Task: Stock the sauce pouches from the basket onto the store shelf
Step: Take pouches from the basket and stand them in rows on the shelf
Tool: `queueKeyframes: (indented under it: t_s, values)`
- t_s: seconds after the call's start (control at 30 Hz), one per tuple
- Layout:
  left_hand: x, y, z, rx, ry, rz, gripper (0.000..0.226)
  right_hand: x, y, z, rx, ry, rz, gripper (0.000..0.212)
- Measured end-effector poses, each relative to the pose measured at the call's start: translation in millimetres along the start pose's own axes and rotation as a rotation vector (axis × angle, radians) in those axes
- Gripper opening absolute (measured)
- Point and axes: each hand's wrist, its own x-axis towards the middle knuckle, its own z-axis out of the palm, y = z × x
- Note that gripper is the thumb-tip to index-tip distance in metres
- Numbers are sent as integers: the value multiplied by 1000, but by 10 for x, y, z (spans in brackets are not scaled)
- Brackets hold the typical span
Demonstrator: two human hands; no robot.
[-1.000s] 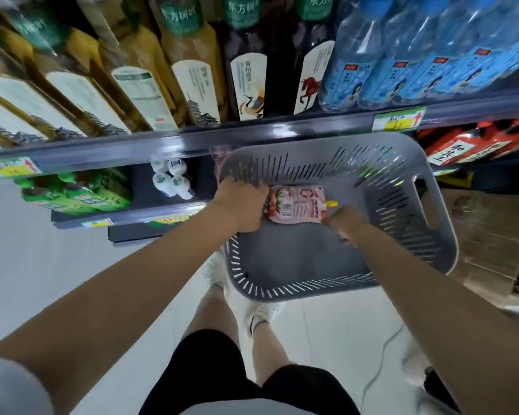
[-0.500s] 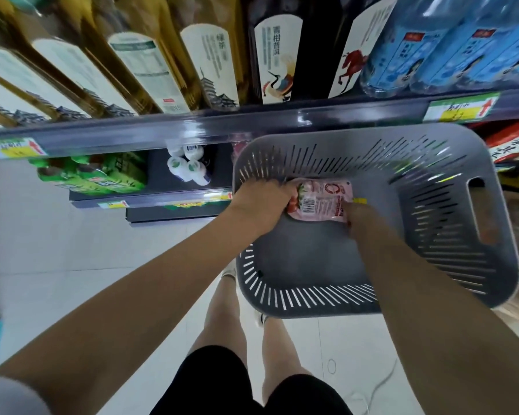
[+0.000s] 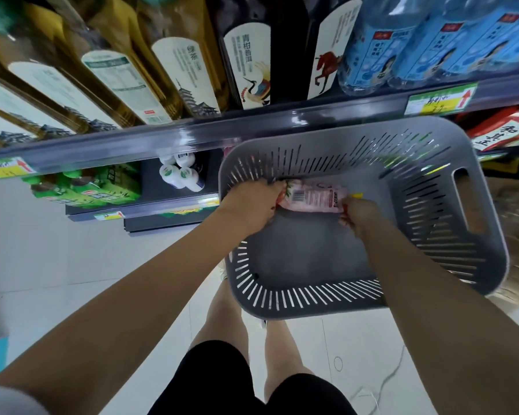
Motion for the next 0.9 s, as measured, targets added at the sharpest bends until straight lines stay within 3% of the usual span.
queueKeyframes:
  t_s: [0.13, 0.3, 0.43, 0.57, 0.7, 0.8, 0.9]
  values:
    - [-13, 9, -19, 6, -14, 3, 59, -279, -206, -82, 59, 25, -133, 24]
    - [-33, 32, -55, 16, -35, 9, 59, -622, -459, -203, -416, 240, -341, 32]
    - [-42, 32, -61, 29, -29, 10, 56, -784, -432, -270, -666, 350, -513, 25]
    - [-48, 37, -51, 17, -27, 11, 53, -776, -318, -246, -702, 308, -513, 33]
    - [-51, 31, -48, 0, -30, 6, 54, -784, -274, -161, -608, 236, -505, 18]
    - [-56, 30, -50, -43, -32, -9, 58, -779, -256, -215, -726, 231, -576, 59]
    - [-70, 49, -75, -95, -24, -65, 71, -710, -235, -350, -826, 29, -608, 76]
